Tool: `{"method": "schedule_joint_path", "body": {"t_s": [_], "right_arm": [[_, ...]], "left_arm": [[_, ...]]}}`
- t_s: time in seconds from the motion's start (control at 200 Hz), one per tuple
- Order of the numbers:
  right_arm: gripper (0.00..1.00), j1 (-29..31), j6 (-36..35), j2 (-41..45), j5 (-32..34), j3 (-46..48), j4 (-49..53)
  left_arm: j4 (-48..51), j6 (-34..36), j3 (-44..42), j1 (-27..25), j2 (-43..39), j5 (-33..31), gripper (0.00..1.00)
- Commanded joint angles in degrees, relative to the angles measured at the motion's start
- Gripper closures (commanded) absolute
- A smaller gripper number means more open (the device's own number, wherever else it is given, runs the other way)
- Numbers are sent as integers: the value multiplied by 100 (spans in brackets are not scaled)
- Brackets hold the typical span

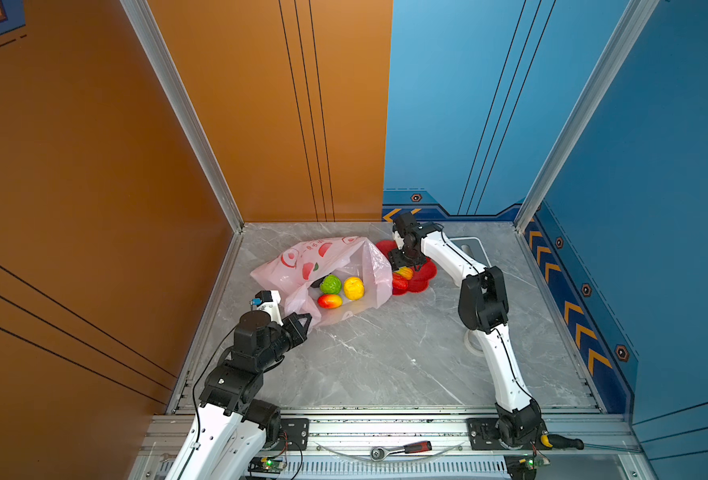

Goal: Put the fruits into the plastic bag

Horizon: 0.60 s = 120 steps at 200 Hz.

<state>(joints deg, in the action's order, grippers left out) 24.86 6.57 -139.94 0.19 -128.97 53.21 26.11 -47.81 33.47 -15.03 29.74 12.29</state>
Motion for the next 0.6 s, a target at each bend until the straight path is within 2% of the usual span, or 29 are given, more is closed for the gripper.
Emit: {"method": "schedule_joint_path", "body": {"t_s": [0.0,0.345,0.596], "right_arm": [[25,27,-178,-233,385,-111,304],[25,32,-381,-388,181,-129,474],[23,-42,-376,-350,-582,-41,517]], "left_arm": [[105,115,169,52,31,89,100],[96,114,196,52,94,100,100],[95,71,139,61,70,71,100]]}}
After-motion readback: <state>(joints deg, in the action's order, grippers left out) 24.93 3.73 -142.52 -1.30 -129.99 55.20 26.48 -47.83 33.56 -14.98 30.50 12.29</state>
